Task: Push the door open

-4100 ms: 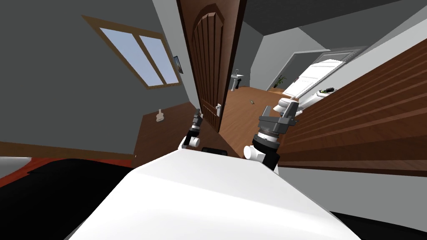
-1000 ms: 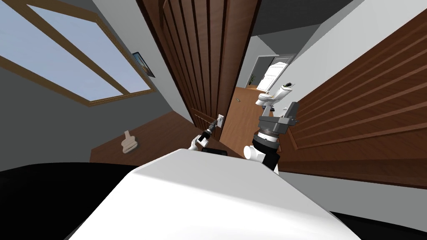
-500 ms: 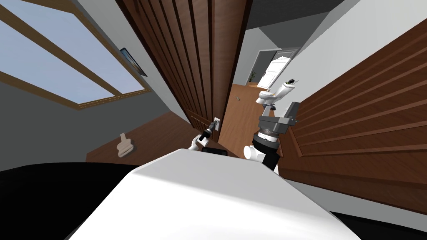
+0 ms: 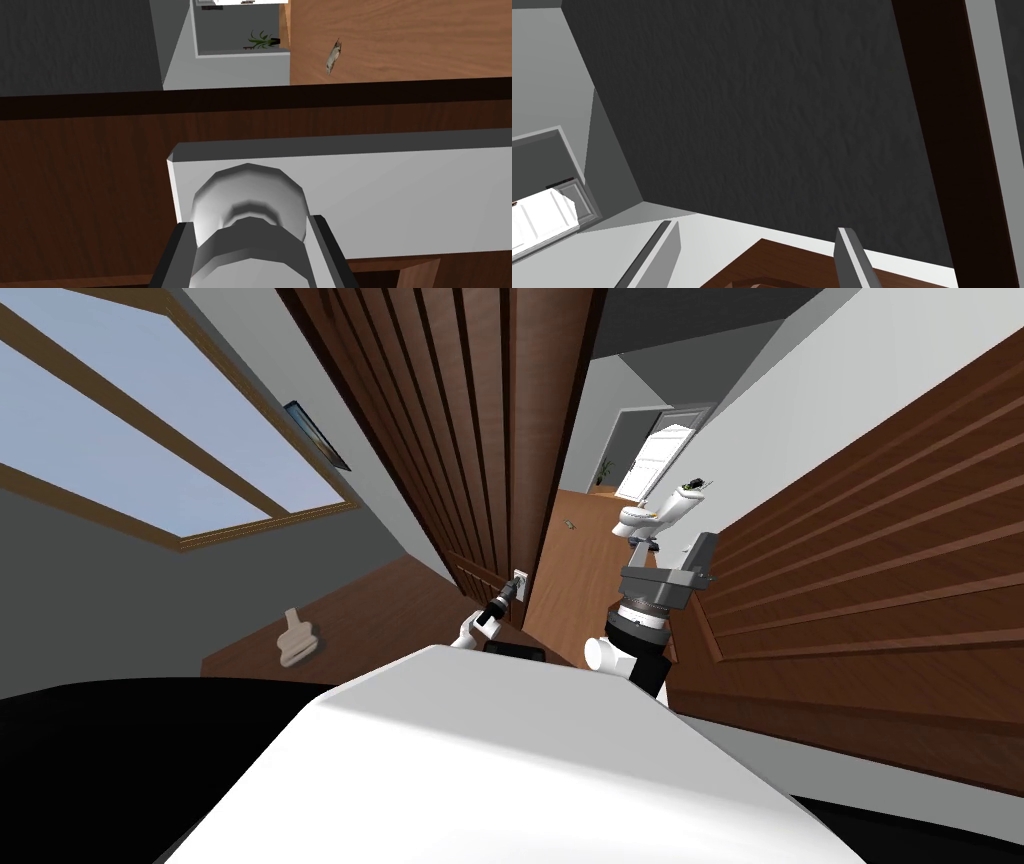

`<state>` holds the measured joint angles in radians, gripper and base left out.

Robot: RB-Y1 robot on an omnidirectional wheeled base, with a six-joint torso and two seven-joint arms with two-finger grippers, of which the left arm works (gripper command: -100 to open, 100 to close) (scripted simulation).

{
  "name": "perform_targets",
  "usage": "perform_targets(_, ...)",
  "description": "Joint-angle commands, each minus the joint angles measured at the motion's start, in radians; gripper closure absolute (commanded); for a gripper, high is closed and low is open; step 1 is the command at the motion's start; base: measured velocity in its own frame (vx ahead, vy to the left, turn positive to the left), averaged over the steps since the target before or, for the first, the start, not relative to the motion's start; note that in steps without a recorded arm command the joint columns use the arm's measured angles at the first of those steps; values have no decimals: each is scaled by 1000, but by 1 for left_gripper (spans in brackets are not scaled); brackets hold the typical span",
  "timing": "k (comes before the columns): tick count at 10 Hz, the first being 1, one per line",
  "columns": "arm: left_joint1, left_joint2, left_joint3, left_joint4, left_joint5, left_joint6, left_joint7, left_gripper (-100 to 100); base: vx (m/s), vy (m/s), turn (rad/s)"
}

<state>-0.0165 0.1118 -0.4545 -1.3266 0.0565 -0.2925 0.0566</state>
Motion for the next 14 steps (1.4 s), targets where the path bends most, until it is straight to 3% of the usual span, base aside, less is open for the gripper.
perform_targets(1, -6, -1, 17, 9, 0, -1, -4, 100, 74, -82, 28)
perform_targets(14, -63, -21, 169, 94, 2, -9, -36, 100, 119, -118, 47)
